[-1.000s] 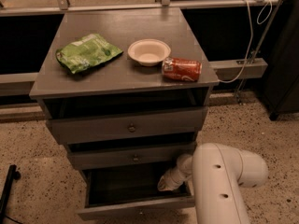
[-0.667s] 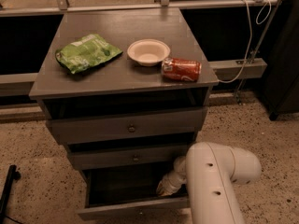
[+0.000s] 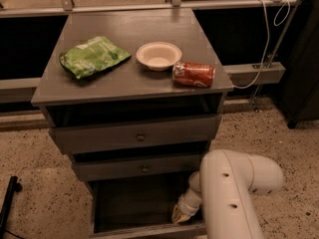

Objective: Open bottom drawer

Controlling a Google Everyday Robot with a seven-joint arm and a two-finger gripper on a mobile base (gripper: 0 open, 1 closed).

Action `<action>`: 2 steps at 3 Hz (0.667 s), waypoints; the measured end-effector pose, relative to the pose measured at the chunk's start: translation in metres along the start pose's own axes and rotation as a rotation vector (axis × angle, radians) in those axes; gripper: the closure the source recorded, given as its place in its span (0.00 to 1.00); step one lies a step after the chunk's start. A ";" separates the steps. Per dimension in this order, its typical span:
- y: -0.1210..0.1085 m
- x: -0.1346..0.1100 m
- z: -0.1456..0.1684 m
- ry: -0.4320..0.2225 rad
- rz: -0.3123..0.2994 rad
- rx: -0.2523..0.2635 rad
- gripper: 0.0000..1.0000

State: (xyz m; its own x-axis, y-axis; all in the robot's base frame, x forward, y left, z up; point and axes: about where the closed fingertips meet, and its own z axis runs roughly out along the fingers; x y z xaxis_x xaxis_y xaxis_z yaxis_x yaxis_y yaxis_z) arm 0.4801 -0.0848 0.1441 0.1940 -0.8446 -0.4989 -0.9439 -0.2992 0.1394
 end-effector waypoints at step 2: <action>0.032 -0.001 -0.026 -0.124 -0.054 0.076 1.00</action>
Offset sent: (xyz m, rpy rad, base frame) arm -0.0215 -0.0472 0.0440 0.2823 -0.1315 -0.0038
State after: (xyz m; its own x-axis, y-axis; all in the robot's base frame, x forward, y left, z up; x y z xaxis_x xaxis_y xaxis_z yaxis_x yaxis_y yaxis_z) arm 0.4571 -0.1054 0.1710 0.2152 -0.7654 -0.6065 -0.9513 -0.3046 0.0469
